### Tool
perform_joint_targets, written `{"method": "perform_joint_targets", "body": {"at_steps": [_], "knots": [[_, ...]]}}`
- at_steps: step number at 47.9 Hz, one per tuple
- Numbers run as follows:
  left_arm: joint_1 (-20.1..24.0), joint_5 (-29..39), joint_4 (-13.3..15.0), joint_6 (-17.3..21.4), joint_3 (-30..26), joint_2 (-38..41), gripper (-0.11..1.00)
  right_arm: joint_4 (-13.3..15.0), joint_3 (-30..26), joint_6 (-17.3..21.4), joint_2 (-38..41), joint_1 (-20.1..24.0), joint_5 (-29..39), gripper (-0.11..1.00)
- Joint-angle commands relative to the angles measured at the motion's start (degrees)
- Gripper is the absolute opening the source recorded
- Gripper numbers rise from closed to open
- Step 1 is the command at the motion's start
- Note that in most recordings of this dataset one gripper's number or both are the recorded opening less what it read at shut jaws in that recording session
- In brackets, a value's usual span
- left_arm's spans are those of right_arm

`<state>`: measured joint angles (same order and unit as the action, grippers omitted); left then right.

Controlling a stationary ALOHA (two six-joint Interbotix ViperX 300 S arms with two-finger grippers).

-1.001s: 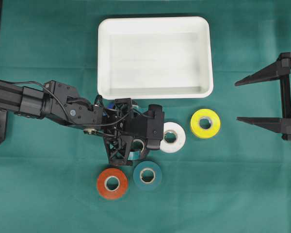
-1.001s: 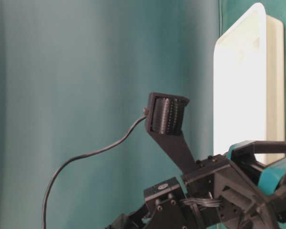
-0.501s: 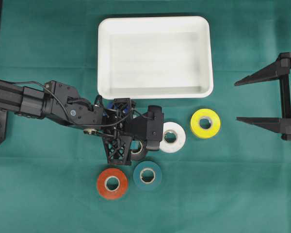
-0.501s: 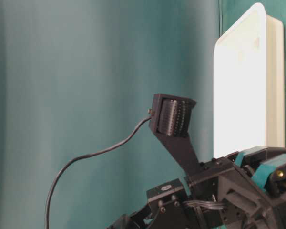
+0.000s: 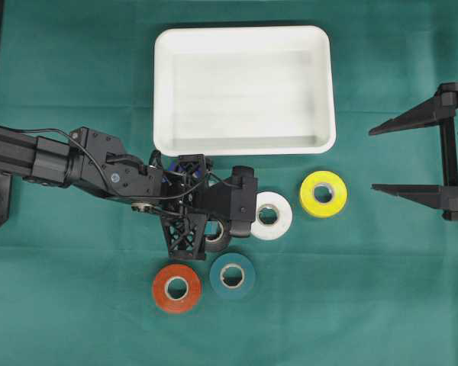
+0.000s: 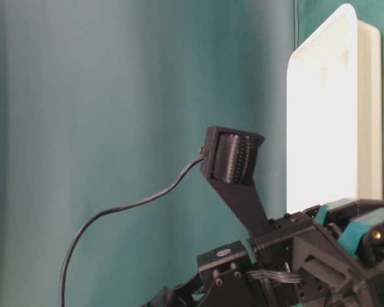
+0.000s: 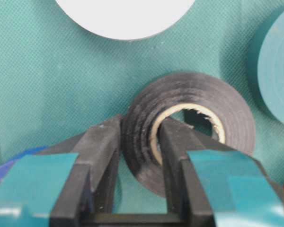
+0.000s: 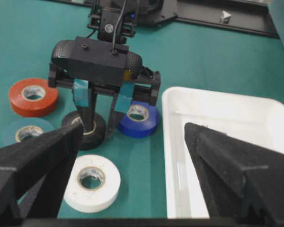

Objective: Pick up the tape from a random location and place it into the white case.
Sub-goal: 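Lower the left gripper over the black tape roll, fingers straddling its rim, then close the left gripper on the black tape rim and lift it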

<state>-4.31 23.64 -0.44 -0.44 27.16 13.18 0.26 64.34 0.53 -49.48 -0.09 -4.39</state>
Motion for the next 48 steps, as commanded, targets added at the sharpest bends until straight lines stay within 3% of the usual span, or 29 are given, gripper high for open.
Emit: {"method": "perform_joint_targets", "body": {"at_steps": [1, 48], "knots": [[-0.3, 1.0, 0.0, -0.2, -1.2, -2.7, 0.18, 0.0, -1.1, 0.1, 0.3, -0.1, -0.3, 0.91], [-0.5, 16.4, 0.0, -0.4, -7.9, -22.4, 0.18, -0.1, -1.2, 0.2, 0.1, -0.1, 0.2, 0.90]]}}
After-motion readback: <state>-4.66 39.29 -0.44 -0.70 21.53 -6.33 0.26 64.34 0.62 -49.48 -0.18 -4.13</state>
